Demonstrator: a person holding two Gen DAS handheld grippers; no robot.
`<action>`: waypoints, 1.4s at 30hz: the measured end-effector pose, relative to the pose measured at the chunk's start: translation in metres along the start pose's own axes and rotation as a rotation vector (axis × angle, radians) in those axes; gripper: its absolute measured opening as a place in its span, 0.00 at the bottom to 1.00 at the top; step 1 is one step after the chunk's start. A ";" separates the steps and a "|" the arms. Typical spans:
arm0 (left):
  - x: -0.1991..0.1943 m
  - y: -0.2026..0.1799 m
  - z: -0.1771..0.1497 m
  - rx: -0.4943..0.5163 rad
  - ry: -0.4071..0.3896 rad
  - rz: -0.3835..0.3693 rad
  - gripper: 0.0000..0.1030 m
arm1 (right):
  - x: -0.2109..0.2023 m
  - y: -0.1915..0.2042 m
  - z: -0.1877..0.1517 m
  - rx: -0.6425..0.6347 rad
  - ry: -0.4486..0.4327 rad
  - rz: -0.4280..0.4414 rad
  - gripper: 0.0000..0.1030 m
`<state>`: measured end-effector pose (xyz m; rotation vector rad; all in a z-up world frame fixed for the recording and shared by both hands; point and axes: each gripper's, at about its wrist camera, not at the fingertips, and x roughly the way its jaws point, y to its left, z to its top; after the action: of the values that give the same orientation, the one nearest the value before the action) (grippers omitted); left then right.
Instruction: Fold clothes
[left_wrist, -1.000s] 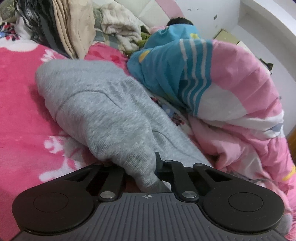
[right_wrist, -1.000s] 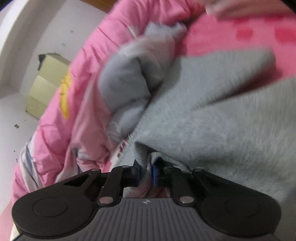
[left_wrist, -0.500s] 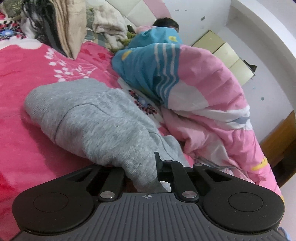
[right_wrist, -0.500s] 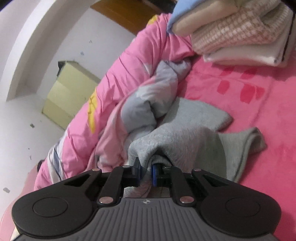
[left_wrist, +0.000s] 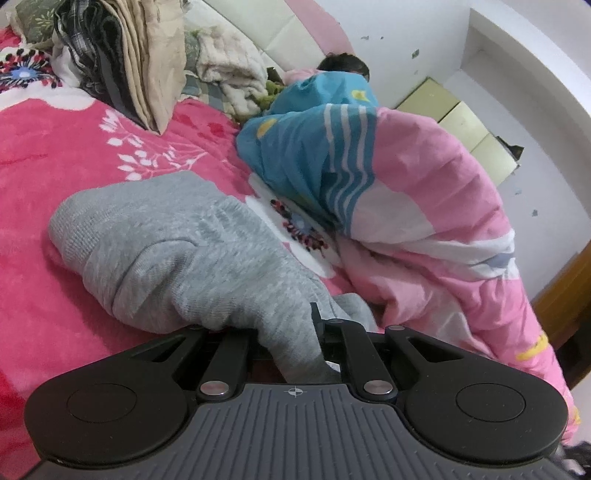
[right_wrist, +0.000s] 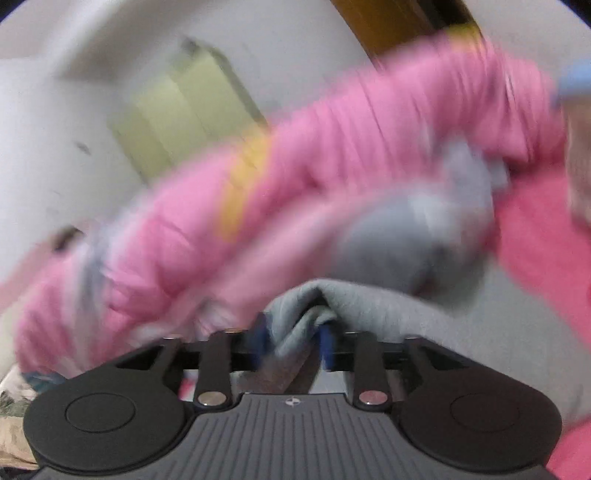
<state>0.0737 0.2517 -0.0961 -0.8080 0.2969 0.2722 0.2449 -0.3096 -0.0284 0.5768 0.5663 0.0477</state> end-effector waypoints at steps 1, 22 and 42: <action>0.001 0.001 -0.001 0.001 0.000 0.000 0.08 | 0.016 -0.011 -0.004 0.048 0.090 -0.038 0.46; 0.011 0.031 -0.010 -0.067 0.003 -0.016 0.08 | 0.022 -0.078 -0.060 0.427 0.135 0.157 0.93; 0.010 0.025 -0.010 -0.003 -0.060 -0.031 0.07 | 0.039 -0.077 -0.026 0.515 -0.084 -0.042 0.20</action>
<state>0.0727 0.2618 -0.1227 -0.8048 0.2271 0.2673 0.2559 -0.3535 -0.1064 1.0623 0.5091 -0.1666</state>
